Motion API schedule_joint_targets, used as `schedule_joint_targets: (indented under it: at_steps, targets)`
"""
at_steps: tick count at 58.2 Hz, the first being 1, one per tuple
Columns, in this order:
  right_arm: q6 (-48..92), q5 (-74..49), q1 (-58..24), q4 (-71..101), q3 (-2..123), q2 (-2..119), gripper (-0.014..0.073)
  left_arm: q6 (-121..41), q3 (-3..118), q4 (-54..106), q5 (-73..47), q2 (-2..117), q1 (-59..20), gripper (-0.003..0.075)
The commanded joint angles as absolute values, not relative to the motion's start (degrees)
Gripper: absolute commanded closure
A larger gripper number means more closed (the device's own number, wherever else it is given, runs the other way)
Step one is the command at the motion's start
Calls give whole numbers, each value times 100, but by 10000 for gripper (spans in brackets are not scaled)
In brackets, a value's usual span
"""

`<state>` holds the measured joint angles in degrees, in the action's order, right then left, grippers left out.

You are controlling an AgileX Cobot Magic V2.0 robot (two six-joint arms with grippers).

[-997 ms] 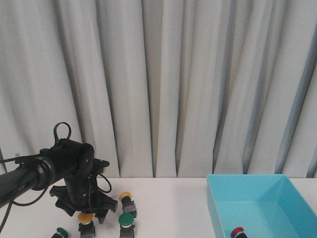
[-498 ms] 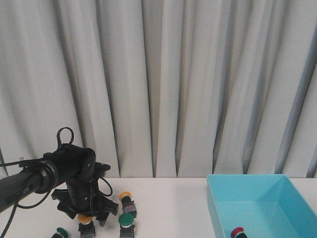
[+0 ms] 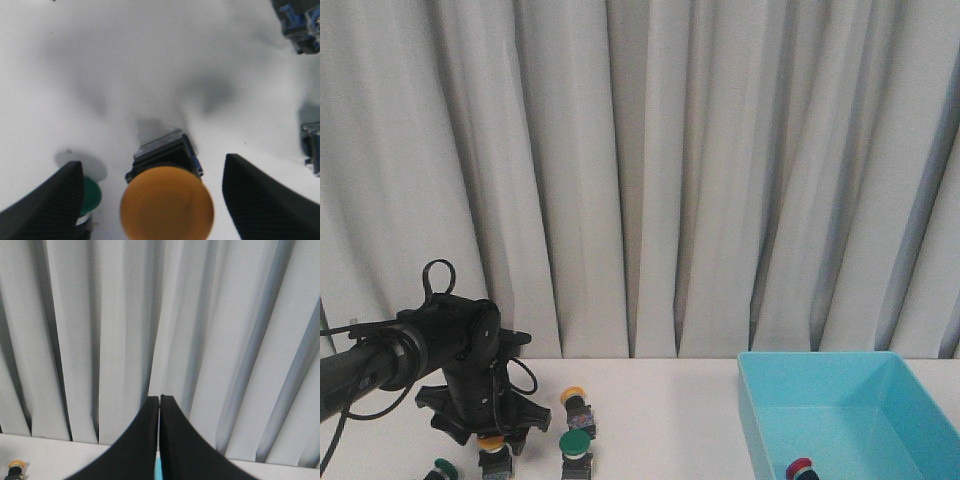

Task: Pick red and yellow buttons and place in box
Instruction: 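Lower the left gripper onto the yellow-capped button and close it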

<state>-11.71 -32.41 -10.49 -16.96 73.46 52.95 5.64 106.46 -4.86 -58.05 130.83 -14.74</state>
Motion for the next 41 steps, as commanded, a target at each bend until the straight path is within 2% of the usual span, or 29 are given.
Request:
schedule_joint_targets:
  at_steps: [1,9,14,23,41]
  targets:
    - [-1106,-2852,-1044,-1784,7491,5248,602,379,10827,-209,-5653,12703,-1471,275]
    - [-1106,-2852,-1044,-1784,7491,5248,602,230,10827,0,-5674,12703,-1471,419]
    - [-1106,-2852,-1044,-1784,7491,5248,602,268,10827,0,-5679,12703,-1471,549]
    - [-1106,-2852,-1044,-1784,7491,5248,602,327,10827,-35,-5679,12703,-1471,723]
    - [-1106,-2852,-1044,-1784,7491,5254,602,312,11362,0,-6149,12607,-1471,727]
